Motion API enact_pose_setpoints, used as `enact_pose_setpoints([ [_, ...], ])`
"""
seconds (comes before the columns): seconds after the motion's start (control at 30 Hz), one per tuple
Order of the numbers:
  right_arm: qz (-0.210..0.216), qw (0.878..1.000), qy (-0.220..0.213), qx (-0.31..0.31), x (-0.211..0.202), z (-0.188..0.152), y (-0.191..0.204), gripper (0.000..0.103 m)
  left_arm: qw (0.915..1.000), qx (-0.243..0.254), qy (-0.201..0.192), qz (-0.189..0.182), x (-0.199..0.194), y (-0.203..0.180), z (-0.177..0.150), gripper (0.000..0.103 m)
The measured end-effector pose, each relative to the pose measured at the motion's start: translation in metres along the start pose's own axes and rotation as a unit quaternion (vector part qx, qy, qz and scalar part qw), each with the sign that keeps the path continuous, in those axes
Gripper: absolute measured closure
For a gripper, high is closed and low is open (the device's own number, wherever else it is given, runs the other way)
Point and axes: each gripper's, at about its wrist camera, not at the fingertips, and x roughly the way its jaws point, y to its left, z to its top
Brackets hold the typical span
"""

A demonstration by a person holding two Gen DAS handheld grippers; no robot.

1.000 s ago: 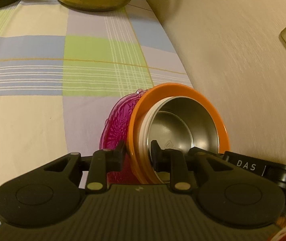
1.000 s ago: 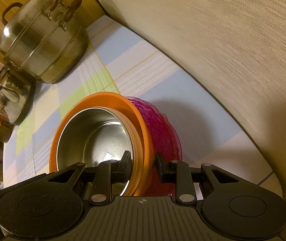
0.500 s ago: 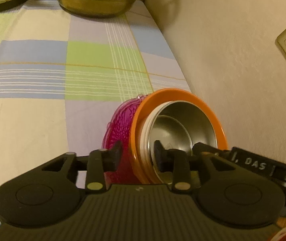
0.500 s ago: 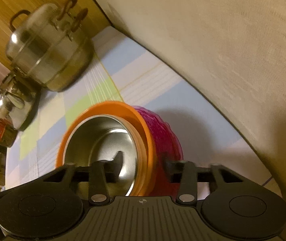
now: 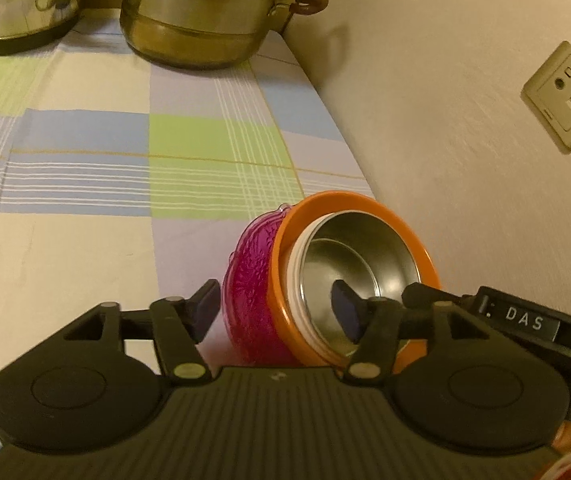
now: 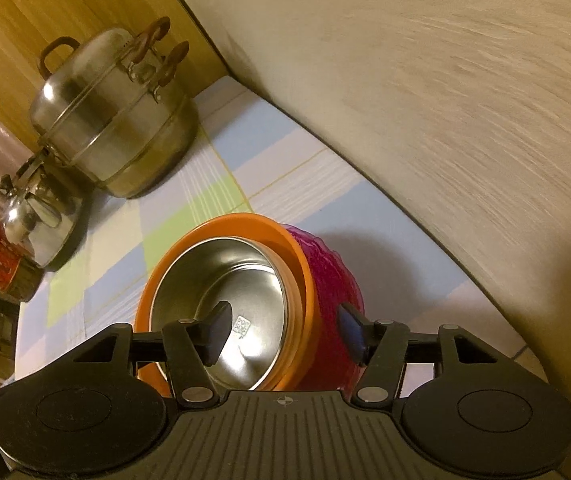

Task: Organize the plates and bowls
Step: 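Open both tools and pull them back from the stacked bowls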

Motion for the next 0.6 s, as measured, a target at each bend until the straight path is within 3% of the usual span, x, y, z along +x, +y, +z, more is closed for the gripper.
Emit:
enact_pose_setpoints([
  [0.13, -0.001, 1.000, -0.006, -0.002, -0.009, -0.006, 0.001, 0.043, 1.0000, 0.004, -0.005, 0.001, -0.011, 0.002, -0.005, 0.036],
  [0.6, 0.000, 0.999, -0.032, -0.022, -0.052, -0.037, 0.009, 0.039, 0.9971, 0.050, -0.047, 0.032, -0.057, 0.004, -0.032, 0.034],
])
